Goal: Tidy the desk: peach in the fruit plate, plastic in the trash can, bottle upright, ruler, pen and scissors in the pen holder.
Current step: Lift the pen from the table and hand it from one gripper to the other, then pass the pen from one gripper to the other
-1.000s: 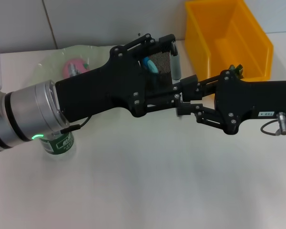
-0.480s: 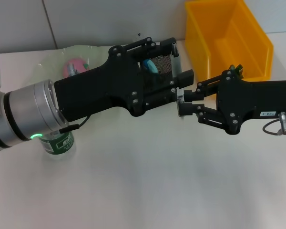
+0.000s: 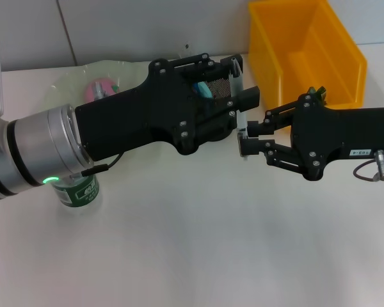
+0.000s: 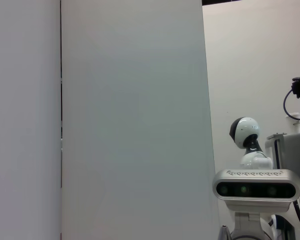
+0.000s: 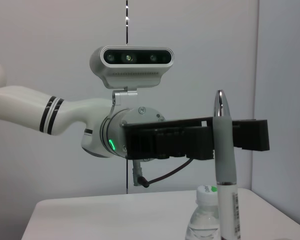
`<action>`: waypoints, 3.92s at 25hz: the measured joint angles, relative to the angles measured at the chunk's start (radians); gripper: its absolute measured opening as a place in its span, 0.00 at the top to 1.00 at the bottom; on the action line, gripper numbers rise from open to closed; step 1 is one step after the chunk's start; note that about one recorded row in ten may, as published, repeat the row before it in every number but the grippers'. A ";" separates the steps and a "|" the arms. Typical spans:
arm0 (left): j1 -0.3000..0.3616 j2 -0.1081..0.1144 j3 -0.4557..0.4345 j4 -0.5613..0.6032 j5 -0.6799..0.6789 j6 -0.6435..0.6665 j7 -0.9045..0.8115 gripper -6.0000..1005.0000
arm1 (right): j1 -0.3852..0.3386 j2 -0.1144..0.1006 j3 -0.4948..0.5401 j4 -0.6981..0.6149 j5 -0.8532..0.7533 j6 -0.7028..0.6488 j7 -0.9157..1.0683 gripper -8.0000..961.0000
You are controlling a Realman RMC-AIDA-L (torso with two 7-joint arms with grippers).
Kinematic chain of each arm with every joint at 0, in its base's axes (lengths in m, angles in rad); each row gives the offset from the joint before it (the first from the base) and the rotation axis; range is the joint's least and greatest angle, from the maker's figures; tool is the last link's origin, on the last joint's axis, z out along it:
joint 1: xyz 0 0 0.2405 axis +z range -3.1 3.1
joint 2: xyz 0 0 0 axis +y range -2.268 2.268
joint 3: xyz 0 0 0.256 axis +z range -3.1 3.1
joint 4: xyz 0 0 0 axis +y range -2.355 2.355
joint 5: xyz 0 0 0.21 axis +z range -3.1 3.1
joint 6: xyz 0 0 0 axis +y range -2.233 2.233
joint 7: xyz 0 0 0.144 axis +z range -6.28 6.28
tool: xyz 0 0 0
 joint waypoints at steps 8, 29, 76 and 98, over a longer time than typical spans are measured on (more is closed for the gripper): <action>-0.001 0.000 0.001 0.001 0.000 0.003 0.000 0.55 | 0.001 -0.002 0.000 0.000 0.000 0.000 0.000 0.70; -0.010 0.001 0.011 0.001 0.003 0.009 0.000 0.86 | 0.003 -0.008 0.009 -0.002 0.000 -0.017 0.013 0.68; 0.102 -0.004 0.076 0.050 -0.363 0.032 -0.150 0.86 | -0.136 0.042 0.283 0.056 0.084 -0.166 -0.186 0.32; 0.141 -0.009 0.379 -0.045 -0.960 0.000 -0.143 0.85 | -0.070 0.046 0.275 0.424 0.256 -0.211 -0.848 0.32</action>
